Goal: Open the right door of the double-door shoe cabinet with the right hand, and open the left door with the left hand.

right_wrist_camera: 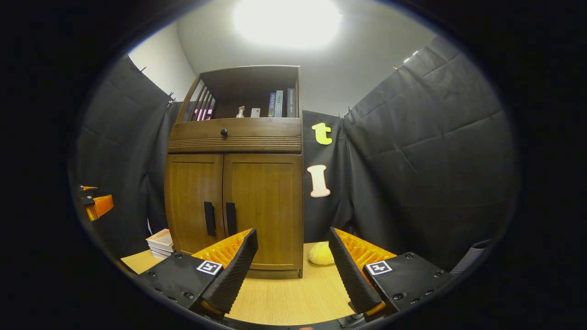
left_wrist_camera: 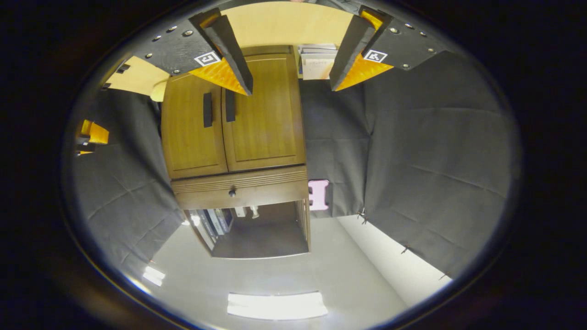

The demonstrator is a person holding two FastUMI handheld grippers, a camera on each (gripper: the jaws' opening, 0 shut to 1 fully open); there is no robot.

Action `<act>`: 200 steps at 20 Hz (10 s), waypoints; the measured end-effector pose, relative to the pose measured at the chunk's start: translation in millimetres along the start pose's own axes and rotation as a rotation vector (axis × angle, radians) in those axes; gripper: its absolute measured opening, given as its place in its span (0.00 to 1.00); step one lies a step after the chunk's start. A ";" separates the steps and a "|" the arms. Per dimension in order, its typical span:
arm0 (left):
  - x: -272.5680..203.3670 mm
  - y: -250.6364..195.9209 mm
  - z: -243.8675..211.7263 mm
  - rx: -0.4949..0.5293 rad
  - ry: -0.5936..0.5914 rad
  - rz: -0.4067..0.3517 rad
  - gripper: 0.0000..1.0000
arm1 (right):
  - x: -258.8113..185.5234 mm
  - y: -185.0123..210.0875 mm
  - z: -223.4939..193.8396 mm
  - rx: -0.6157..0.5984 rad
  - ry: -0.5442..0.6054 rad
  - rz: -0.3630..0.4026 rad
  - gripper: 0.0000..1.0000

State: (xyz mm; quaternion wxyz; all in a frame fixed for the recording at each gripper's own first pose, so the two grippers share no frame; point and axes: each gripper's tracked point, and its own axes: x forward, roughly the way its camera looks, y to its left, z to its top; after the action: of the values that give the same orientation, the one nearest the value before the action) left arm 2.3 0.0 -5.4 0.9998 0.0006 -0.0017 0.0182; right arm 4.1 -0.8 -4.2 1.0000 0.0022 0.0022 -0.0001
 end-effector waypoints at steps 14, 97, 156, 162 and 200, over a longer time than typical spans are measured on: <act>3.5 6.7 0.7 0.006 -0.008 0.063 0.96 | 43.4 27.5 -7.8 -0.006 0.007 0.041 0.98; 24.2 -16.8 6.6 0.033 0.041 0.081 0.99 | 190.5 151.3 -81.2 0.079 0.242 0.363 0.13; 184.4 -226.0 0.7 -0.046 -0.009 -0.204 0.99 | 42.9 -165.6 -32.0 0.078 0.106 -0.021 0.95; 244.3 -219.1 -37.5 -0.043 0.026 -0.177 0.99 | 33.2 -189.7 -33.9 0.057 0.116 -0.143 0.92; 295.4 -222.0 -104.7 -0.134 0.209 -0.179 0.19 | 32.4 -174.5 -39.2 0.073 0.108 -0.152 0.96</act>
State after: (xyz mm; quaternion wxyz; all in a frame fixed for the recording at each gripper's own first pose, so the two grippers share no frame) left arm 306.0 -211.0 -109.4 0.9900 -0.0677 0.1014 -0.0710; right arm 36.2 -175.2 -44.3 0.9948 0.0386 0.0561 -0.0758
